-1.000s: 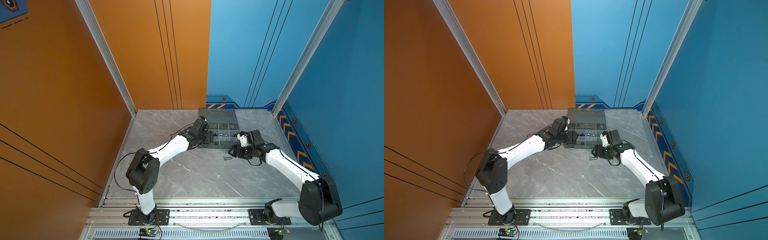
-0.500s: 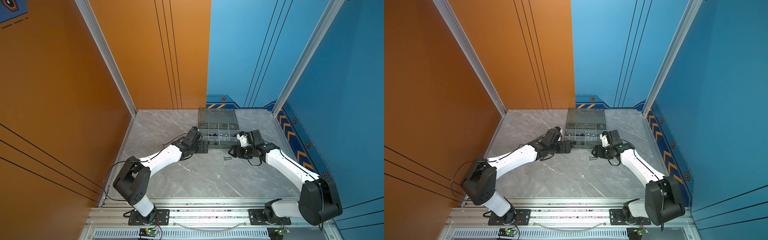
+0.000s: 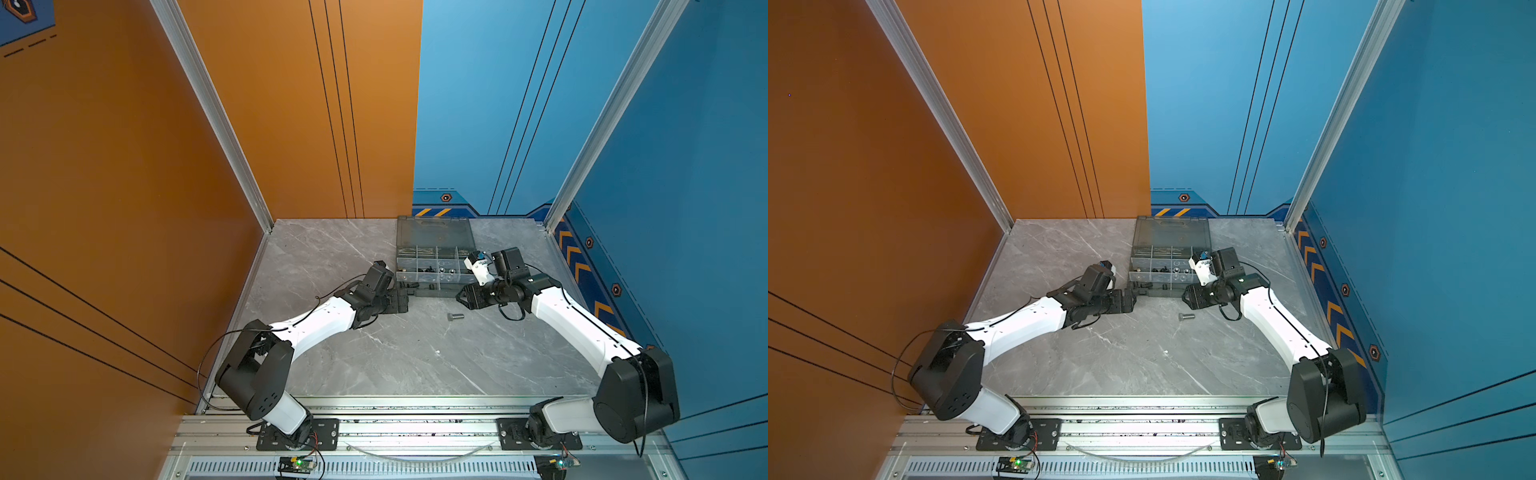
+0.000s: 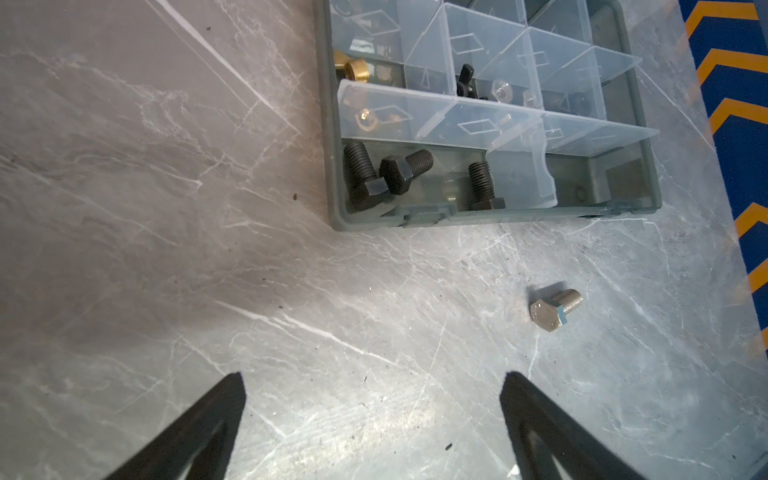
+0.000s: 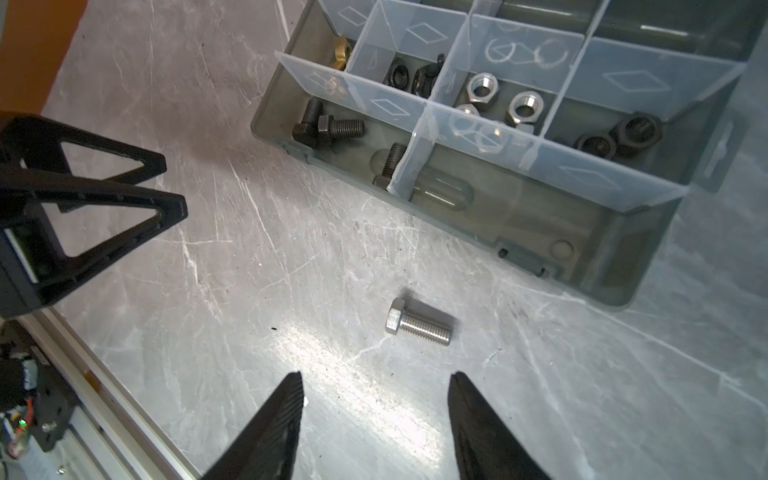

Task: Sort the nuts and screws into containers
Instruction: 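Close the right gripper on the silver hex bolt while the left draws back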

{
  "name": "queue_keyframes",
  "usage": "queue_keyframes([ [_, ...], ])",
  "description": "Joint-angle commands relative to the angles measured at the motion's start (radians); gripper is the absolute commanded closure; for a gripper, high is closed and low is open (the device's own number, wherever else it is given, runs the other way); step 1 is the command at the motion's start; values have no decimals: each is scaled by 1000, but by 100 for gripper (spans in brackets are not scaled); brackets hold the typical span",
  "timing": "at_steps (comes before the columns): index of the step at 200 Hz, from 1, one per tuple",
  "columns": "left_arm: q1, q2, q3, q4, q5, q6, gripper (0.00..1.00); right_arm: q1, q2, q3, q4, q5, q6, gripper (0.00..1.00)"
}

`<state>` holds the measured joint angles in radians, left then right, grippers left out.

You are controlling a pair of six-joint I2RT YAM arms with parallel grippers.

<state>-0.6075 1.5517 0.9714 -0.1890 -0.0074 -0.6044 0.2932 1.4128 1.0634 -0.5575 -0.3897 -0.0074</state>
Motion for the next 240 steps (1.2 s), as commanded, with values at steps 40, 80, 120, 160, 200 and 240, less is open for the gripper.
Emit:
queue_keyframes([
  [40, 34, -58, -54, 42, 38, -22, 2, 26, 55, 12, -13, 47, -242, 41],
  [80, 47, -64, -79, 64, 46, -27, 2, 59, 93, -11, 25, 66, -361, 41],
  [120, 61, -65, -106, 86, 50, -35, 2, 119, 183, 48, -19, 140, -505, 42],
  [160, 71, -72, -120, 90, 48, -43, 2, 128, 282, 124, -74, 158, -555, 43],
  [200, 77, -68, -123, 89, 48, -46, 2, 126, 342, 144, -99, 166, -566, 45],
  [240, 79, -59, -118, 91, 52, -48, 2, 135, 375, 141, -133, 162, -566, 46],
])
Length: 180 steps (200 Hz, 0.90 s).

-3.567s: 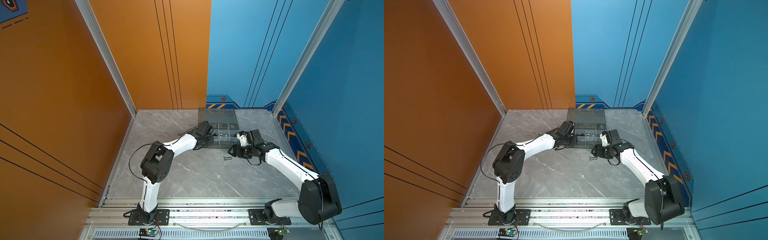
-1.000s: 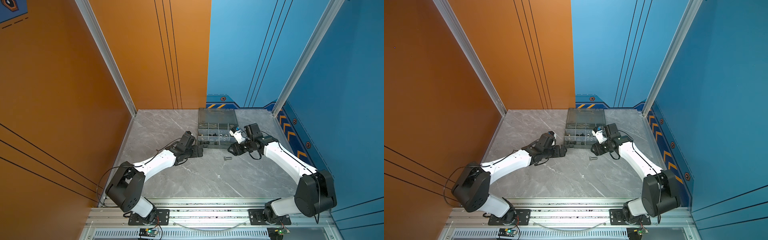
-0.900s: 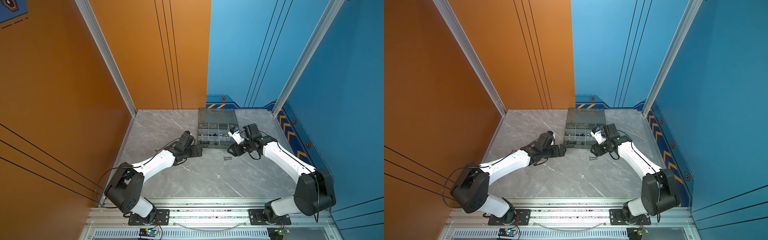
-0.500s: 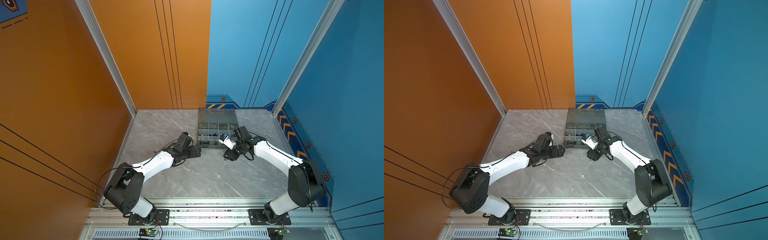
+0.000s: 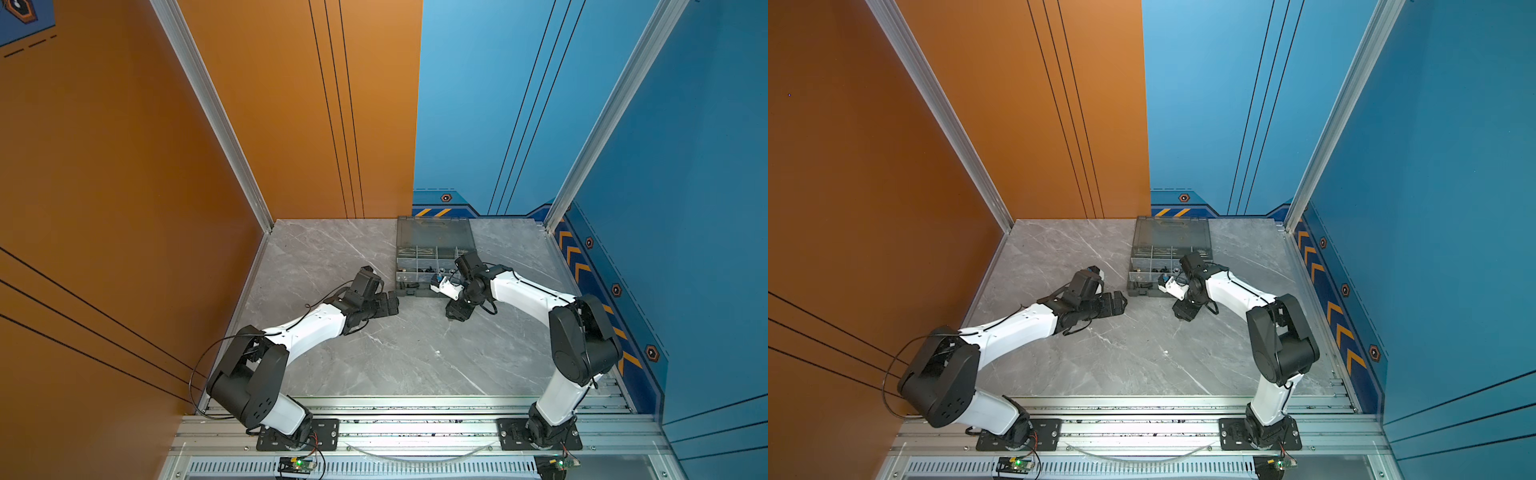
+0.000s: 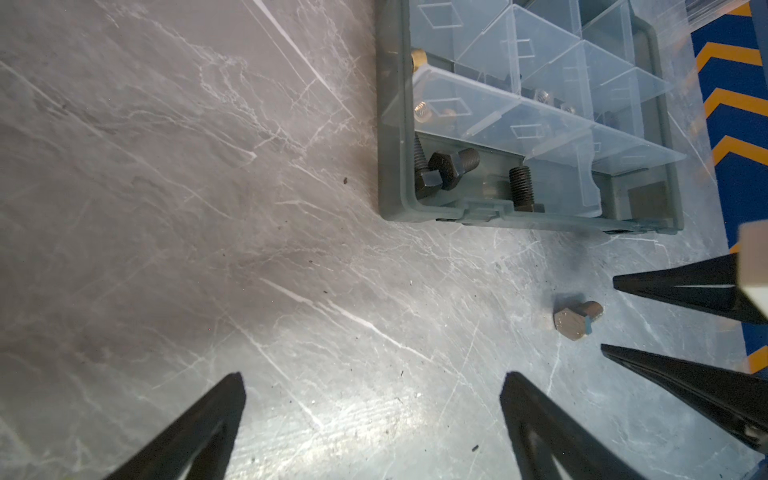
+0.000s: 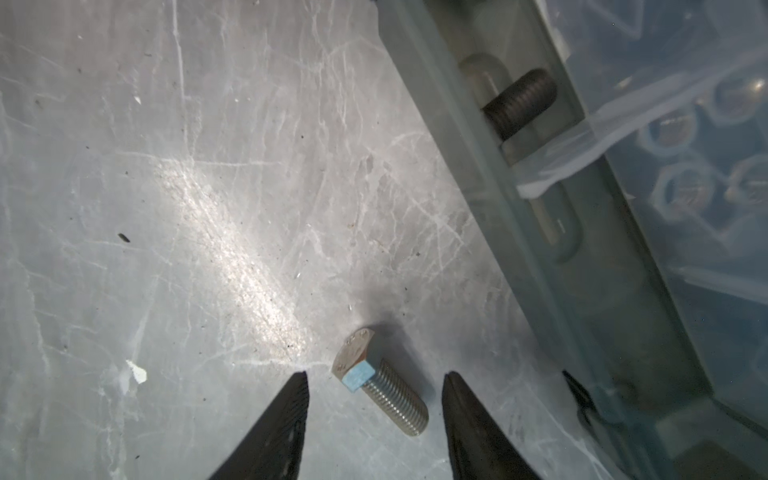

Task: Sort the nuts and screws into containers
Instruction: 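Close the right gripper on the silver hex bolt while the left draws back, then lift the silver bolt with the right gripper over the organizer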

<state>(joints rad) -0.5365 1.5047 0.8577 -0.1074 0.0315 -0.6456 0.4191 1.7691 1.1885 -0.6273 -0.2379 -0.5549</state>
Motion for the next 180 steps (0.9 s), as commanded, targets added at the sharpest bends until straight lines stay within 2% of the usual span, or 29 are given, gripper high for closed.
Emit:
queue_keyframes([
  [1, 8, -10, -4, 9, 13, -6, 2, 9, 19, 14, -64, 10, -19, 46],
  [50, 8, -4, 0, 9, 16, -9, 2, 16, 64, 24, -104, 9, -12, 46],
  [123, 7, -6, -4, 7, 14, -10, 2, 47, 135, 47, -125, 74, 26, 48],
  [143, 8, -11, -8, 6, 10, -9, 2, 49, 136, 42, -127, 74, 44, 54],
  [180, 7, -13, -14, 5, 7, -9, 2, 50, 131, 38, -123, 73, 82, 72],
])
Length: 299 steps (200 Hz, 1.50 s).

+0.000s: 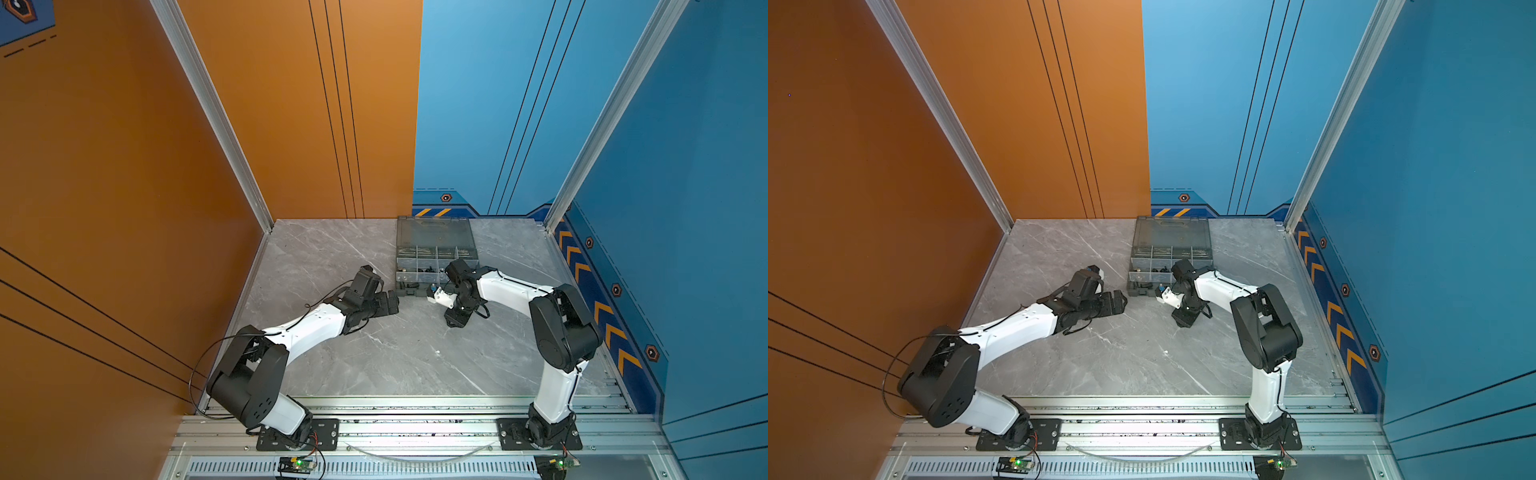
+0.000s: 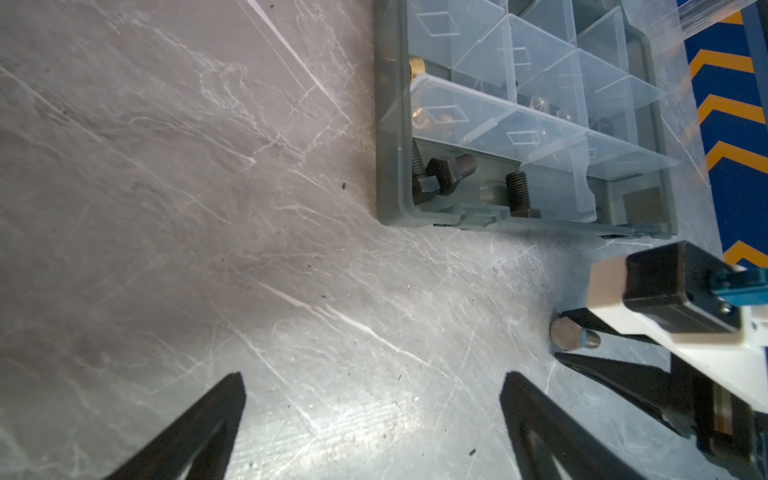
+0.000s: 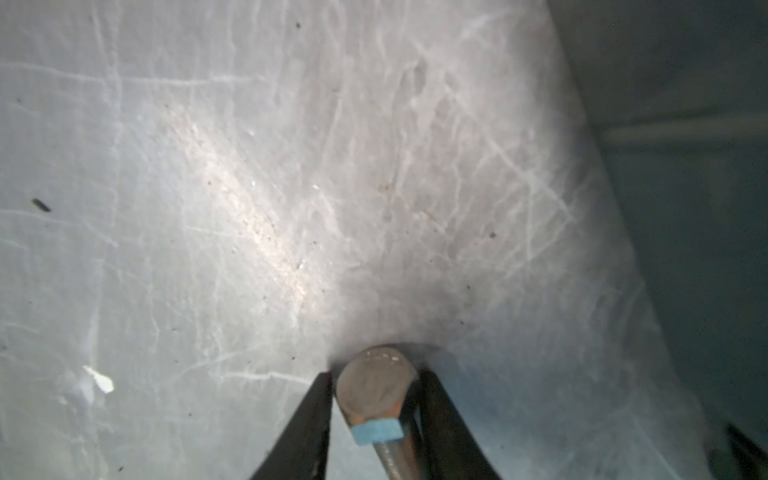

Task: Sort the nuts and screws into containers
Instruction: 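Lift the silver bolt with the right gripper over the organizer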

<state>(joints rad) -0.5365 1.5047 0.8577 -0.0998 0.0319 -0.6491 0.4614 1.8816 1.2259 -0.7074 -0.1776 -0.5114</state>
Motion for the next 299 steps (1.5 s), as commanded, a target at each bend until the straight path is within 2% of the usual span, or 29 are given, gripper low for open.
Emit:
queue_keyframes([
  [1, 7, -13, -14, -2, 6, -6, 2, 7, 18, -2, -43, 13, 40, 72],
  [39, 8, -13, -16, 1, 8, -7, 2, 8, 11, -4, -42, 6, 70, 89],
  [86, 7, -16, -19, 4, 6, -10, 2, 0, -12, -2, -37, -30, 87, 100],
  [140, 7, -20, -18, 1, 5, -11, 2, -28, -102, -19, 11, -93, 123, 100],
  [182, 6, -30, -9, -9, 5, -7, 2, -77, -207, -13, 50, -197, 138, 100],
  [209, 6, -43, -5, -9, 13, -4, 2, -104, -243, 25, 59, -188, 106, 100],
  [247, 5, -58, -6, -11, 11, -3, 2, -155, -211, 113, 90, -162, 73, 100],
  [299, 4, -75, -14, -24, -3, 2, 2, -186, -85, 233, 92, -113, 74, 100],
])
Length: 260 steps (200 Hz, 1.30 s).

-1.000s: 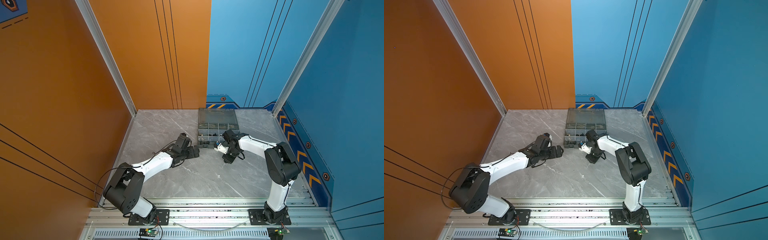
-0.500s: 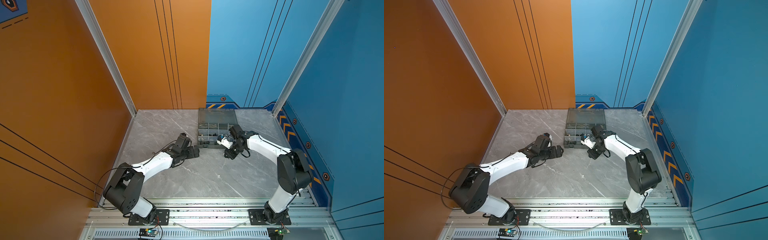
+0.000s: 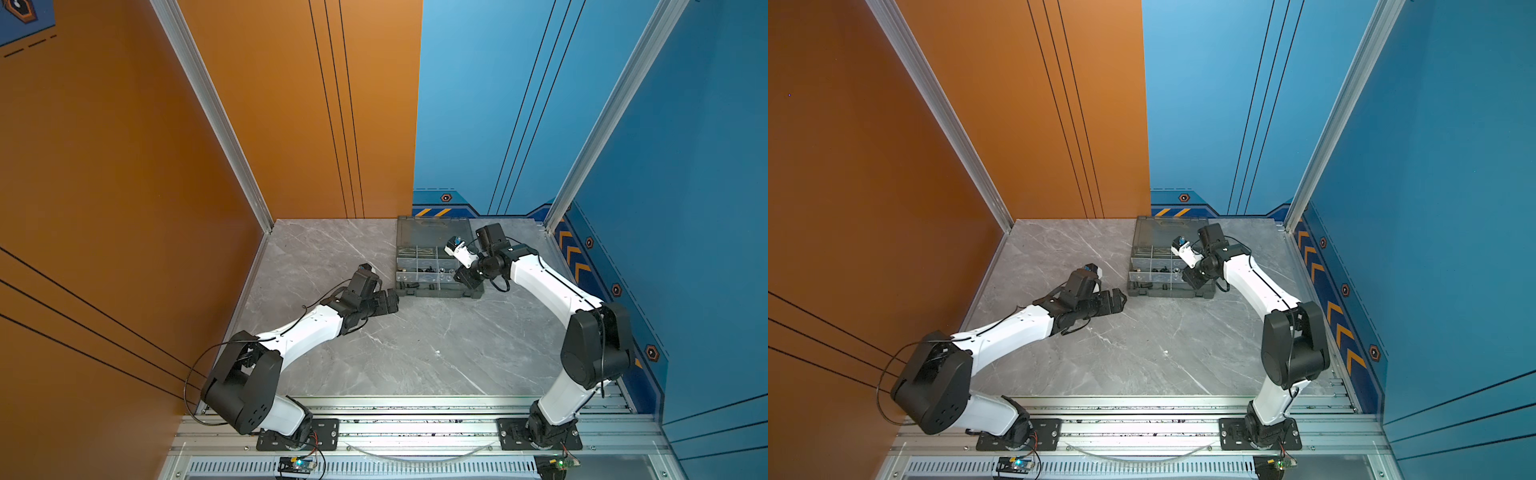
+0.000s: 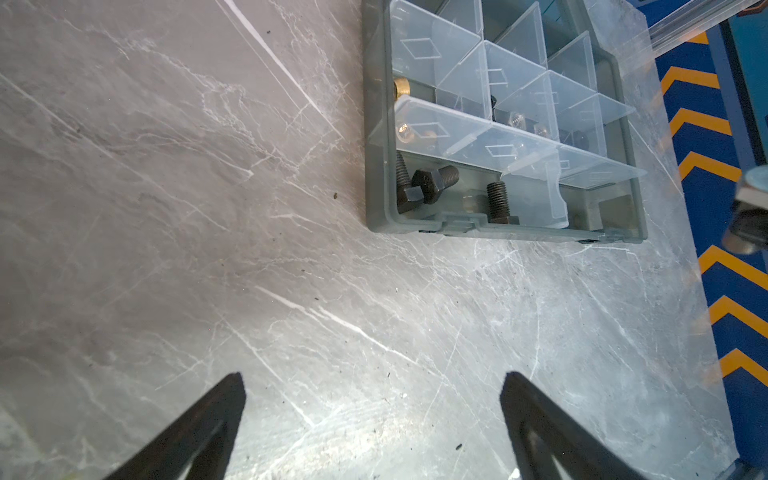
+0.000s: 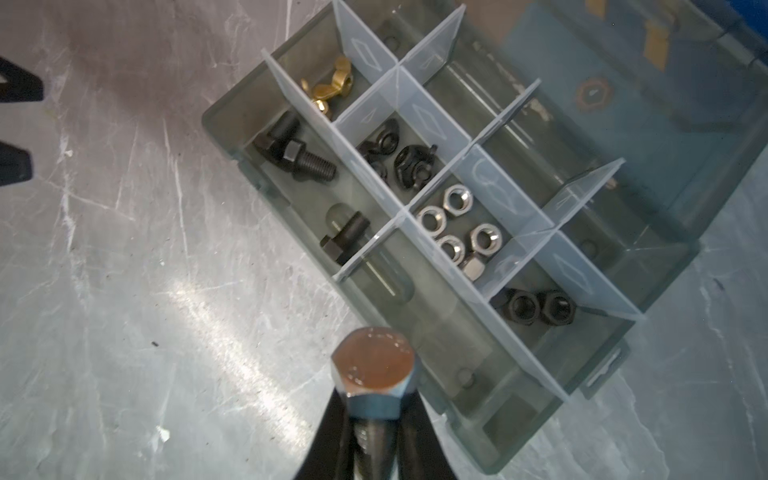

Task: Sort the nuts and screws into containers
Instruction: 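Lift the silver bolt with the right gripper over the organizer, then lower the silver bolt into the long compartment and open the right gripper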

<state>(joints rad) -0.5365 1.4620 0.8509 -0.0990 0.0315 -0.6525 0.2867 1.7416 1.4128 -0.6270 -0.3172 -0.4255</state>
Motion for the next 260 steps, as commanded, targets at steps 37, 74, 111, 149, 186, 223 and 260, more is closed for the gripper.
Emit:
queue_keyframes([
  [37, 7, -39, -2, -37, -12, 9, 2, -23, 127, 87, 21, 20, 6, 100],
  [74, 8, -41, -1, -45, -16, 11, 2, -23, 178, 97, 31, 41, 14, 100],
  [111, 8, -48, 0, -50, -20, 10, 2, -23, 202, 92, 33, 63, 16, 100],
  [149, 8, -49, 1, -54, -24, 11, 2, -21, 217, 86, 38, 104, 22, 87],
  [186, 8, -58, 1, -60, -30, 10, 2, -19, 207, 73, 63, 123, 34, 68],
  [223, 10, -81, 6, -80, -47, 26, 2, -20, 172, 52, 78, 120, 47, 60],
  [260, 15, -125, 21, -144, -119, 89, 2, -32, 58, -29, 131, 60, 111, 57],
])
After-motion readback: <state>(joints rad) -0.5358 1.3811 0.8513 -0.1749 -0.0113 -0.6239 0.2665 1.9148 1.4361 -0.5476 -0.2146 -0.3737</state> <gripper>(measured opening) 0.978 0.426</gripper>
